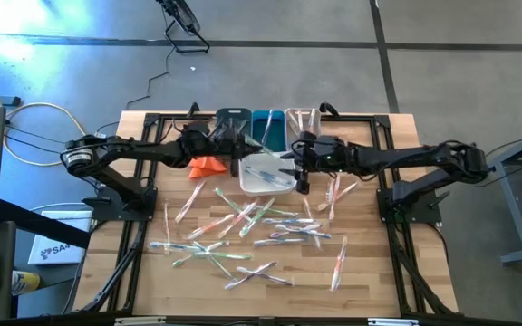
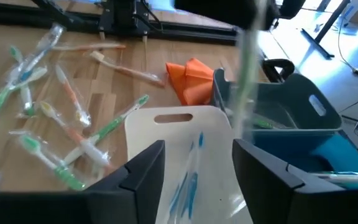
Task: Pick & Place Toothbrushes
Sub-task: Put the green toothbrush into the dark blue bin
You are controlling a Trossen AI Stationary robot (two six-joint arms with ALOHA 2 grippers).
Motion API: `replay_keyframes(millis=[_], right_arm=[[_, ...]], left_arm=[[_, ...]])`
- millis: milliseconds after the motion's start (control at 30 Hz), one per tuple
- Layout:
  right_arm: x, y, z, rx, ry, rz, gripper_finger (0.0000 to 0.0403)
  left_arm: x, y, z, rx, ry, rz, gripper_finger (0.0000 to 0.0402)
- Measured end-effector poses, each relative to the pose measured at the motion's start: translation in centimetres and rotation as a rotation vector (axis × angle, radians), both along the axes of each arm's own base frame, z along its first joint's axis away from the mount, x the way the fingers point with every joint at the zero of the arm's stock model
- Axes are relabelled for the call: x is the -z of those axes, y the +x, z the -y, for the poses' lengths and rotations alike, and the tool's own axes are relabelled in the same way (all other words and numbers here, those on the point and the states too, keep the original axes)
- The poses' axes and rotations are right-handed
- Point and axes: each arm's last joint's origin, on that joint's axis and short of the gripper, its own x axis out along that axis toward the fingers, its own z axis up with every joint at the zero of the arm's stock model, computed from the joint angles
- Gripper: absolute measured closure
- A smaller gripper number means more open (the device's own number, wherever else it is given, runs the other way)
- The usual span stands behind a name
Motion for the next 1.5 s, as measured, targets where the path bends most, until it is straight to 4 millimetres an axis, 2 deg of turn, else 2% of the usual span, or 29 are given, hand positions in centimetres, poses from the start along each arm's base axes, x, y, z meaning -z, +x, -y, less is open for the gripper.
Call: replay_keyframes(millis=[200, 600, 733, 867, 1400, 1500], right_arm=[[-0.3, -1.2, -0.3, 0.015, 0.047, -0.063, 0.0237], [0.3, -1.2, 0.3, 0.078, 0.026, -0.102, 0.0255], [0.3, -1.2, 0.3, 0.08, 0.031, -0.105, 0.026], [0.3, -1.2, 0.3, 0.08, 0.032, -0.104, 0.0263], [0.4, -1.2, 0.3, 0.081, 0.035, -0.105, 0.0266], [0.4, -1.2, 0.3, 0.081, 0.035, -0.105, 0.0266]], left_arm=[[-1.0, -2.0, -3.3, -0.123, -0.093, -0.056, 0.0377], [-7.6, -5.0, -6.9, -0.356, -0.278, -0.318, 0.0371], [-10.2, -6.2, -7.9, -0.416, -0.318, -0.347, 0.0375], [-11.7, -7.4, -8.5, -0.463, -0.376, -0.376, 0.0373], [-11.3, -9.9, -10.1, -0.569, -0.46, -0.435, 0.0369], [-10.7, -10.0, -10.7, -0.593, -0.512, -0.447, 0.0369]])
